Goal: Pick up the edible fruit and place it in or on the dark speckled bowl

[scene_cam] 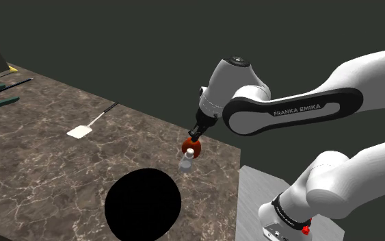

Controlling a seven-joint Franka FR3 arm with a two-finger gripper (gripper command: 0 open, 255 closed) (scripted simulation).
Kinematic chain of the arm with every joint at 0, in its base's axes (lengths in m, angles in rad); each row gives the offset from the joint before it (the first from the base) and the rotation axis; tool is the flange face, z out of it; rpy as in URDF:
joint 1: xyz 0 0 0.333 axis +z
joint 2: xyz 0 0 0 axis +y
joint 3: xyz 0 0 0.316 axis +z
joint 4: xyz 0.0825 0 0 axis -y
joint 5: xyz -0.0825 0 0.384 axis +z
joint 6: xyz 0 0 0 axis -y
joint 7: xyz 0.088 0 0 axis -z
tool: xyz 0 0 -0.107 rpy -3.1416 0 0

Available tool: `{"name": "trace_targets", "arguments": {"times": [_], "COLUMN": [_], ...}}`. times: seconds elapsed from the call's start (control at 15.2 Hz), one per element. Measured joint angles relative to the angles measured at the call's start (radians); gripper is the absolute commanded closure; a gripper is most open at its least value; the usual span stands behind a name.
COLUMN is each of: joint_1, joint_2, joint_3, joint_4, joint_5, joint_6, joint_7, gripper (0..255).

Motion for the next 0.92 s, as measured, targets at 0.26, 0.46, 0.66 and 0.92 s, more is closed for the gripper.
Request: {"name": "trace_targets", "arguments": {"times": [0.26,0.46,0.66,0.92], "joint_1": [0.000,0.004,0.005,0.006], "joint_2": [-0.003,-0.024,-0.047,-0.067], "joint_3": [-0.001,-0.005,-0.013,-0.019], "joint_4": [0.004,0.020,0.045,0.081], "joint_5": [0.000,0.005,0.009,0.010], "joint_6": [-0.007,-0.045,-0.092,-0.148], "joint_7": [-0.001,-0.005,-0.011,-0.015], "gripper": [255,255,255,255]}}
